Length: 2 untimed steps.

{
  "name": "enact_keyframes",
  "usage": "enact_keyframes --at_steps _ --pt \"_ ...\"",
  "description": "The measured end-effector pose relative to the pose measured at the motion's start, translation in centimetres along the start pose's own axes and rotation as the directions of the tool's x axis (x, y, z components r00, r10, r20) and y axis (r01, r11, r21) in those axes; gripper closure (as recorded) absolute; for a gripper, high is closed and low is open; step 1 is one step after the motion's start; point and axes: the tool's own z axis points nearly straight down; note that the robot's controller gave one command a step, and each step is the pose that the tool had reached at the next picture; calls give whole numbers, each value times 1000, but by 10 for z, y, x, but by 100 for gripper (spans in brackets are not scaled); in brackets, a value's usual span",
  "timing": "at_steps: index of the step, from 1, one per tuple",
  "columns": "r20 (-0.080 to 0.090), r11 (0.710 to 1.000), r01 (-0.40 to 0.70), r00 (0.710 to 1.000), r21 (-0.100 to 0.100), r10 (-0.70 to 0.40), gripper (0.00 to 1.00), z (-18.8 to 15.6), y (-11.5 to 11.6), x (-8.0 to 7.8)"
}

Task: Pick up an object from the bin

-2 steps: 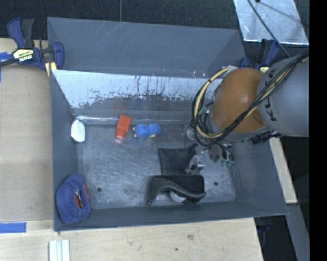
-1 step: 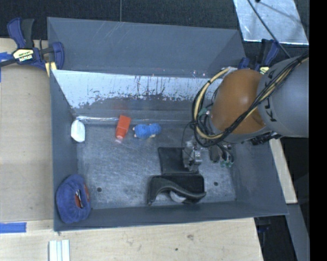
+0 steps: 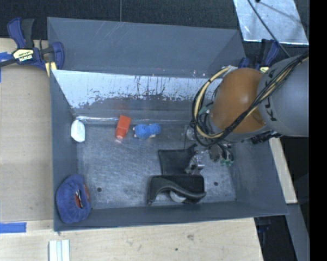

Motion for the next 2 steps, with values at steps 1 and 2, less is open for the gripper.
enact_keyframes --at_steps 1,2 --pt "-6 1000 1 1000 0 -1 100 2 0 2" --pt "0 1000 0 1000 0 0 0 0 0 0"
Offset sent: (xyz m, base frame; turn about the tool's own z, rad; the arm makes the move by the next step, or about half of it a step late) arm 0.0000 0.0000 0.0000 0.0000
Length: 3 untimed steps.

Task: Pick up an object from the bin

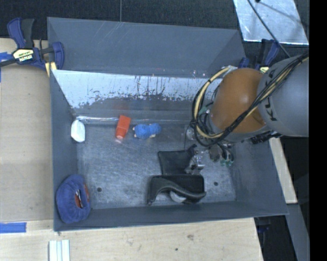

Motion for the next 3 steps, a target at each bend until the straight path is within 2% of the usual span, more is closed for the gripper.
enact_keyframes --at_steps 1,2,3 --pt "1 980 200 980 1 -200 0 -86 -34 -12" --pt "-10 905 426 905 -6 -426 0 14 -6 -19" --pt "-5 906 423 906 -3 -423 100 11 -6 -21"
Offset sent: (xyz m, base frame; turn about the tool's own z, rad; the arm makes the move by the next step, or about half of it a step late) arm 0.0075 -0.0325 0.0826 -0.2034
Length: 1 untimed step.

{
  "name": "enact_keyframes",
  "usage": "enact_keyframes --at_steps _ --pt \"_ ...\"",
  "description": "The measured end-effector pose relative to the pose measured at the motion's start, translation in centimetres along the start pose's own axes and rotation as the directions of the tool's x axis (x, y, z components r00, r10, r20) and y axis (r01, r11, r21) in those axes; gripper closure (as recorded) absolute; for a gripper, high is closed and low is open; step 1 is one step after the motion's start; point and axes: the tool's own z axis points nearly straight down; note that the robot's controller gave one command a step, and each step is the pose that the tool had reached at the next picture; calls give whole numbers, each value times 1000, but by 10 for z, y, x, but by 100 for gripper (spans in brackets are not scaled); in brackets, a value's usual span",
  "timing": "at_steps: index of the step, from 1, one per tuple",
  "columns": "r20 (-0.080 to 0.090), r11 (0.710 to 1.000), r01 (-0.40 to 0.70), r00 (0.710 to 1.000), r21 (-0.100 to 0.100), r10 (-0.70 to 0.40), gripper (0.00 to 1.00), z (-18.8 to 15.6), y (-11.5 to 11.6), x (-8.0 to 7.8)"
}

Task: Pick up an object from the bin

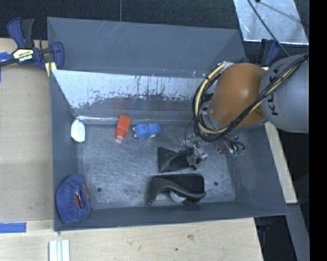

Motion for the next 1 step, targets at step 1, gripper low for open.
enact_keyframes --at_steps 1 --pt "6 999 40 999 5 -40 100 -158 -5 24"
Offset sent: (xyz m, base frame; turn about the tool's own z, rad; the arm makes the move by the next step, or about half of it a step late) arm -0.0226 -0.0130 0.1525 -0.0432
